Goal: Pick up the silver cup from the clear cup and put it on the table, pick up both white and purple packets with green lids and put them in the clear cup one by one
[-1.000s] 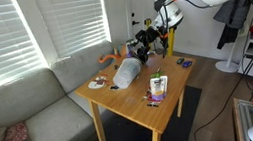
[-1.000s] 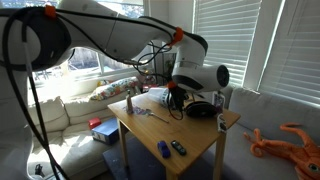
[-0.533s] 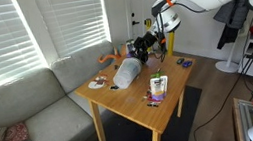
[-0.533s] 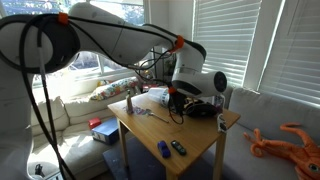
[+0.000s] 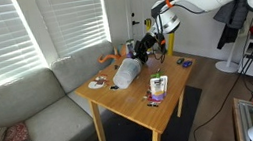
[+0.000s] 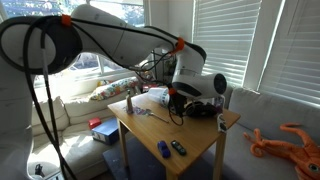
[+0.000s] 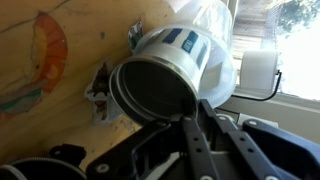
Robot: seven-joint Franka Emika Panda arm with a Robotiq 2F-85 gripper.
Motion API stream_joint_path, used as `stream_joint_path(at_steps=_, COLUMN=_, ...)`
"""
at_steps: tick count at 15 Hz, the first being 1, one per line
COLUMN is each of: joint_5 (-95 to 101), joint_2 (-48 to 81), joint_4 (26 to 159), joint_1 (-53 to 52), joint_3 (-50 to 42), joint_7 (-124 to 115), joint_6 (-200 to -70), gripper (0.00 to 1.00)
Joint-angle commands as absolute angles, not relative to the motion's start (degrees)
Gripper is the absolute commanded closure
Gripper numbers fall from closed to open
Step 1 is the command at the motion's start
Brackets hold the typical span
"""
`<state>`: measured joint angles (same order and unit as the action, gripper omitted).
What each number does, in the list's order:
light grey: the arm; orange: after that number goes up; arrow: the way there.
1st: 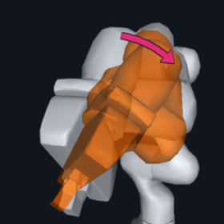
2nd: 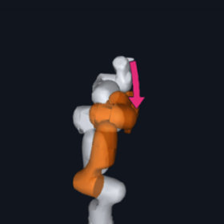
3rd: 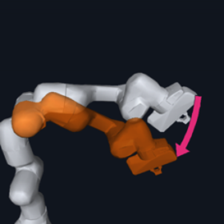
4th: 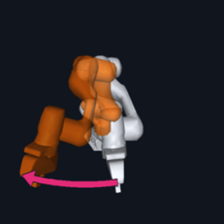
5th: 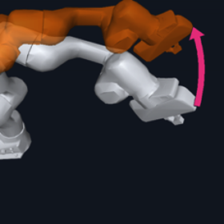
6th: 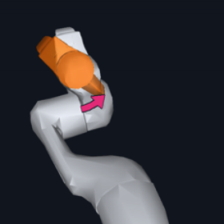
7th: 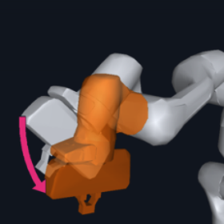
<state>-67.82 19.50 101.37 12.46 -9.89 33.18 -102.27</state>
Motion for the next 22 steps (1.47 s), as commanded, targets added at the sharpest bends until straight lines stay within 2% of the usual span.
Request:
stream_joint_path(at_steps=1, joint_5=-67.01, joint_2=18.74, joint_4=101.54, joint_1=12.66, joint_3=-9.4, joint_7=31.76, joint_6=-102.74, gripper=1.0)
stream_joint_path(at_steps=13, joint_5=-61.77, joint_2=11.54, joint_4=102.12, joint_1=12.37, joint_3=-10.34, joint_7=29.33, joint_6=-103.96, gripper=0.99)
stream_joint_path(at_steps=22, joint_5=-37.0, joint_2=2.5, joint_4=101.35, joint_1=11.63, joint_3=-10.9, joint_7=19.77, joint_6=-104.22, gripper=0.99)
